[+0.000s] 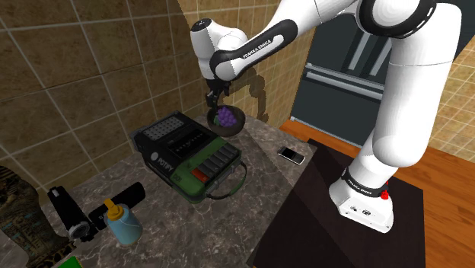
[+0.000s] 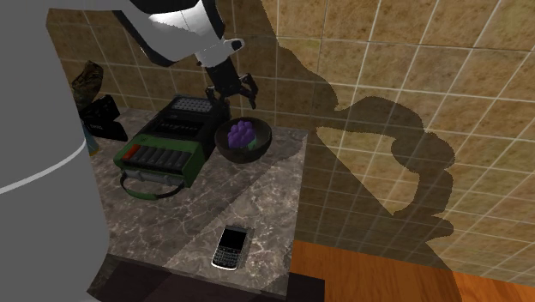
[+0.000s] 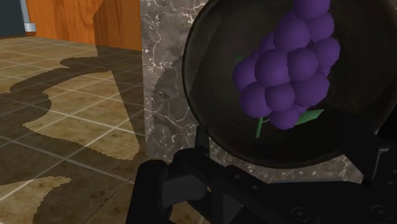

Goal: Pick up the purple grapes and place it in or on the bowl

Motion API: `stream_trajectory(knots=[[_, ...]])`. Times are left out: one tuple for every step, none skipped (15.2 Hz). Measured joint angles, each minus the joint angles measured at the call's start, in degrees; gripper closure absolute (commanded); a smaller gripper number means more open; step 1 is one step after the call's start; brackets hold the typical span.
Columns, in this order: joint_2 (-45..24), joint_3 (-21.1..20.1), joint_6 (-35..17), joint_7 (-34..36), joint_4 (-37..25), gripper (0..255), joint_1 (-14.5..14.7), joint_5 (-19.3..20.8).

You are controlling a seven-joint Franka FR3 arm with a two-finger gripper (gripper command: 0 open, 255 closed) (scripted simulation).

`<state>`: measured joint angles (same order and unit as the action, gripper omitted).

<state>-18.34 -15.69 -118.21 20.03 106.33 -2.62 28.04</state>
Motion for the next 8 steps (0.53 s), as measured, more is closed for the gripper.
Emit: stream_trajectory(knots=[[0.5,-0.15,0.63,-0.17,-0.15,0,0.06,-0.3],[0.81,-0.39,1.84,-0.36,-1.05,0,0.32,-0.66],[1.49,-0.66,3.16,-0.63,-1.71,0,0.51,-1.12],[2.09,-0.87,4.35,-0.95,-2.37,0,0.66,-1.52],[2.12,-1.02,5.27,-1.06,-3.23,0,0.86,-1.71],[2.36,-1.1,5.61,-1.11,-3.31,0,0.92,-1.85],[2.37,-1.13,5.83,-1.16,-3.52,0,0.95,-1.9],[2.4,-1.14,5.94,-1.18,-3.58,0,0.96,-1.93]])
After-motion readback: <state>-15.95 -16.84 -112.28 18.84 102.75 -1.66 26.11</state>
